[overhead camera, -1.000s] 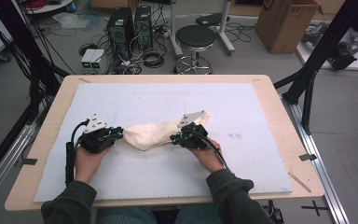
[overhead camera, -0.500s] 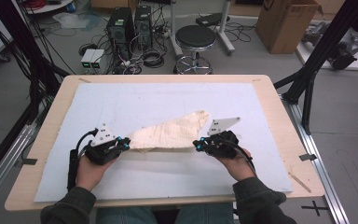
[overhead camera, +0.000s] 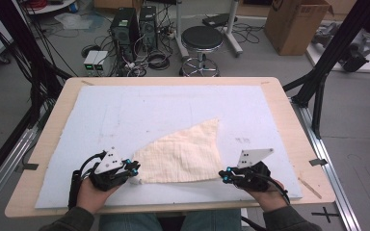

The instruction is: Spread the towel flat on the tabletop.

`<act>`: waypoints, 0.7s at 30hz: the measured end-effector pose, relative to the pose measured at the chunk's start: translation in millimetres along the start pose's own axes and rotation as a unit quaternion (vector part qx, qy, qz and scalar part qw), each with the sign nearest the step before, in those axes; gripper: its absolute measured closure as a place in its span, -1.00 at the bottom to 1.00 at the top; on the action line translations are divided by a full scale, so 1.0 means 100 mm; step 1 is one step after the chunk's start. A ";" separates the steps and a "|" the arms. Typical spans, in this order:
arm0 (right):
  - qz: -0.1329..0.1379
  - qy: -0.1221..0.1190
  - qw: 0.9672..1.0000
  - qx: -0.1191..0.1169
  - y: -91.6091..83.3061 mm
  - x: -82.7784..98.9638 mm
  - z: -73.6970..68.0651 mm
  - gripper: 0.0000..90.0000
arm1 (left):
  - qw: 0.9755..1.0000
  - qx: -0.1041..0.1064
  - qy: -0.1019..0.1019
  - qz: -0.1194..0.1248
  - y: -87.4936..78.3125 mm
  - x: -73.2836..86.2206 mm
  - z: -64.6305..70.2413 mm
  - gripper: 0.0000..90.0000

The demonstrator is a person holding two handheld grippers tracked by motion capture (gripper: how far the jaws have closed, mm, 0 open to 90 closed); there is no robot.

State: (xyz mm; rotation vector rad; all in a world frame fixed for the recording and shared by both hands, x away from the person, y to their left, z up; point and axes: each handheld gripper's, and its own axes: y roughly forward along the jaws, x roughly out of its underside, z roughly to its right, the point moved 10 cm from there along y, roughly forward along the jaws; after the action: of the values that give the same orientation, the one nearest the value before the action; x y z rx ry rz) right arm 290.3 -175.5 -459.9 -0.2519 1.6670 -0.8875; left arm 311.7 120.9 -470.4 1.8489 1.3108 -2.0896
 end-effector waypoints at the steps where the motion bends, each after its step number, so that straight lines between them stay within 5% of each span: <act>1: -0.002 -0.001 1.000 0.002 -0.01 0.03 0.01 0.98 | 1.000 0.007 -0.003 0.001 0.01 0.01 0.01 0.67; 7: 0.023 0.014 0.999 -0.023 0.01 -0.03 0.06 0.70 | 0.999 0.043 -0.005 -0.005 0.13 0.03 0.07 0.33; 12: 0.021 -0.005 0.999 -0.024 0.28 -0.16 0.20 0.57 | 0.996 0.076 0.006 -0.043 0.28 0.13 0.16 0.28; 15: 0.017 0.003 0.999 -0.033 0.48 -0.18 0.31 0.41 | 0.995 0.082 0.000 -0.064 0.34 0.22 0.15 0.14; 21: -0.025 -0.001 0.999 -0.030 0.70 -0.10 0.37 0.37 | 0.995 0.077 0.002 -0.056 0.33 0.22 0.10 0.46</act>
State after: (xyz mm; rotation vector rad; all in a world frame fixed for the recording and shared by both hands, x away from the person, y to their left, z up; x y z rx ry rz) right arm 346.6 -136.6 -500.7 -0.3369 1.6934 -0.8740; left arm 315.7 104.0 -507.5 1.8767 1.3195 -2.3057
